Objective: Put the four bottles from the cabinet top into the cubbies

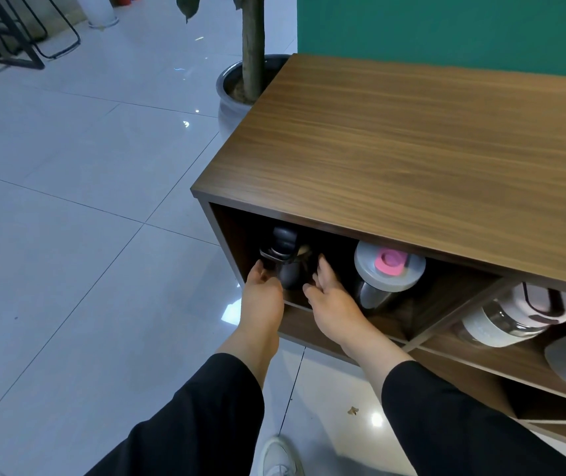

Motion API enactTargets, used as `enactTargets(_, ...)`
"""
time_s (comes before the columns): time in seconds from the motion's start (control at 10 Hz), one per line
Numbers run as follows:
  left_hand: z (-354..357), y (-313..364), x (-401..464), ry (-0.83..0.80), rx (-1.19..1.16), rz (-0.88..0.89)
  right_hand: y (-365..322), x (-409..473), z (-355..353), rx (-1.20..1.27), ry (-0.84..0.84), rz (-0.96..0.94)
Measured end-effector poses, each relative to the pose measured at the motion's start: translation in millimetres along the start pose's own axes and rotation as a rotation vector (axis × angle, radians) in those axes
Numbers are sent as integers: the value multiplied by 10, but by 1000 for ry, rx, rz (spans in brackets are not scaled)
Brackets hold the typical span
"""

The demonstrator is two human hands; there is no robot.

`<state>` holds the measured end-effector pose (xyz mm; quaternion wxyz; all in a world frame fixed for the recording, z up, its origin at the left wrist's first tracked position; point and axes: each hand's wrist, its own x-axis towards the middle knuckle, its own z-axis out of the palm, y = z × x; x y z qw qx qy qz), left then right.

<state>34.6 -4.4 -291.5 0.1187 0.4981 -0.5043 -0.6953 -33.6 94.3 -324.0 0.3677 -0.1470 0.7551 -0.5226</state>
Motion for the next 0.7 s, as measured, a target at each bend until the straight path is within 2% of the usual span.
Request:
enactTargets(0.1, 30, -27, -78, 81, -31, -127, 21, -32, -13, -13, 34, 29)
enactTargets(0.2, 85, -104, -202, 51, -95, -235, -1, -128, -9, -34, 78, 41)
enactTargets(0.3, 205, -63, -423, -51, -174, -286, -104, -325, 59, -45, 112, 46)
enactTargets(0.4, 286, -27, -590, -98, -179, -297, -225, -616, 102, 30, 100, 54)
enactTargets(0.6, 241, 82, -842, -203, -143, -210, -278, -1359, -188, 51, 99, -71)
enactTargets(0.7, 130, 150, -1132, -253, -139, -164, -304, -1737, -355, 99, 108, -74)
